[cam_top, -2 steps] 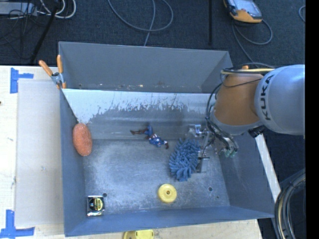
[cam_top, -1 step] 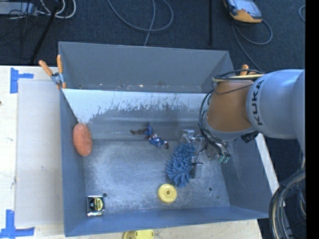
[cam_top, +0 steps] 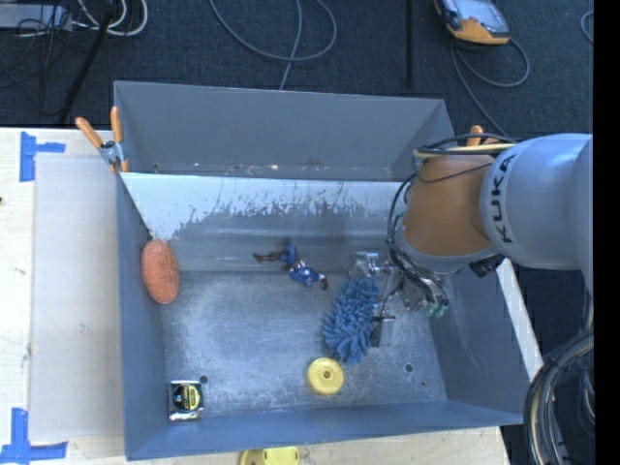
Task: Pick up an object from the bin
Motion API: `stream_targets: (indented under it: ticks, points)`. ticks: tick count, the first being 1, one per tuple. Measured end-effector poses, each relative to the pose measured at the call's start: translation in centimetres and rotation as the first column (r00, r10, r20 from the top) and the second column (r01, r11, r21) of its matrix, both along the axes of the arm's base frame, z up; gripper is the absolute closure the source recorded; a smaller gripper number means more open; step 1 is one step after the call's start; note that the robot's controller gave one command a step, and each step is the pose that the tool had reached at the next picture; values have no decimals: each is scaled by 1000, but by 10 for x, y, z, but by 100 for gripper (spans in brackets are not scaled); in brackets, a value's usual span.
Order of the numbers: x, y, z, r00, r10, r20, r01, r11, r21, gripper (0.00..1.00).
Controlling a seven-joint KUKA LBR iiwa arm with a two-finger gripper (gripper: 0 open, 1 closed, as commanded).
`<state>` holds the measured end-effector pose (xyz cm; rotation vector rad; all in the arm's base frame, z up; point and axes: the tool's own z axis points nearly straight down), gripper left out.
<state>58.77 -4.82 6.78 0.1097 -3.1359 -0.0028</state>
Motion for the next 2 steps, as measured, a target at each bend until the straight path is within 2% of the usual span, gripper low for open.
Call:
stream_targets:
  ticks: [1,2]
  points:
    - [-24,6,3,948,319,5,-319,948,0,100]
    - [-24,6,3,948,319,5,-319,948,0,100]
